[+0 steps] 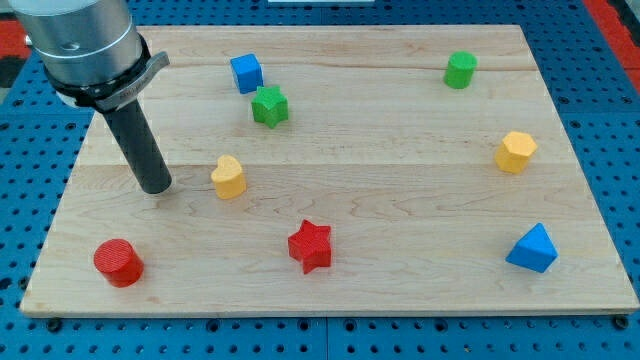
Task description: Push the red circle to the bottom of the yellow heart
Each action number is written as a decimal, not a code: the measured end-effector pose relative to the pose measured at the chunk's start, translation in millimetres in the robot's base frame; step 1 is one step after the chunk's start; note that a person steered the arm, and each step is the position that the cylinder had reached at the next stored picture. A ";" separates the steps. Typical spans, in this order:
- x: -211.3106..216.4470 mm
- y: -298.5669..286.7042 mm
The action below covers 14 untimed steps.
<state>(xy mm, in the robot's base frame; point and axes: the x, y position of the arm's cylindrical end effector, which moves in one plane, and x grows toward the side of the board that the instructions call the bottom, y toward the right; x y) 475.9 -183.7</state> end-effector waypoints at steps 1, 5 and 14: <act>21.0 13.2; 1.3 78.8; 142.5 -85.1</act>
<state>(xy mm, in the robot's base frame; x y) 618.4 -268.8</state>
